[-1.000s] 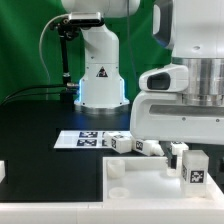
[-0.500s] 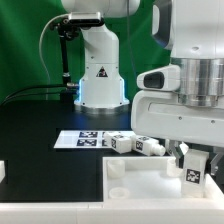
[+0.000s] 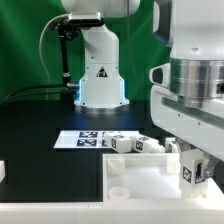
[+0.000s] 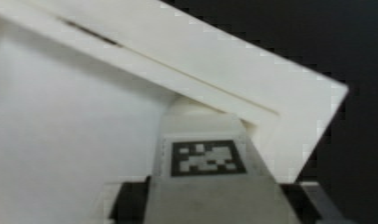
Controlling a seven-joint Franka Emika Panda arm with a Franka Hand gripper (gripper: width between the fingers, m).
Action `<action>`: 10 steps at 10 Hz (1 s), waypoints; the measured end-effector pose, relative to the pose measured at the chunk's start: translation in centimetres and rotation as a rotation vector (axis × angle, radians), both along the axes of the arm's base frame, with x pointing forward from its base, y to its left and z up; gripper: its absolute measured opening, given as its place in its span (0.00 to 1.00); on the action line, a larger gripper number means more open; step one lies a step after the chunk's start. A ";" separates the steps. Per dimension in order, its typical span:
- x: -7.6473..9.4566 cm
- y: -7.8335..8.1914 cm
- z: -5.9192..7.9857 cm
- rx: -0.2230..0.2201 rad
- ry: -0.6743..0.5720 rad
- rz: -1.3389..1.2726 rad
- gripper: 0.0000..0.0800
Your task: Assemble one leg
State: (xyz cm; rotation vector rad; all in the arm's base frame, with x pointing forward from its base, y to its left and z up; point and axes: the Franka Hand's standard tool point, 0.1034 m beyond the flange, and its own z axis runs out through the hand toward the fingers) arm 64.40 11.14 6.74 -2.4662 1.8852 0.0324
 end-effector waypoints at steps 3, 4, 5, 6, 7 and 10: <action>0.0 0.2 -0.1 0.045 0.005 -0.372 0.36; 0.0 0.2 -0.1 0.043 0.002 -0.477 0.36; 0.0 0.2 -0.1 0.044 0.002 -0.526 0.36; 0.0 0.1 -0.1 0.049 0.005 -0.569 0.36; 0.1 0.1 -0.1 0.051 0.007 -0.599 0.36; 0.0 0.0 -0.1 0.045 0.006 -0.628 0.36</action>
Offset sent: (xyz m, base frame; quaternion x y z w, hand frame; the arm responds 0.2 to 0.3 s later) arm -0.0008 -0.0051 -0.0023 0.0376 0.0230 0.3014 0.9525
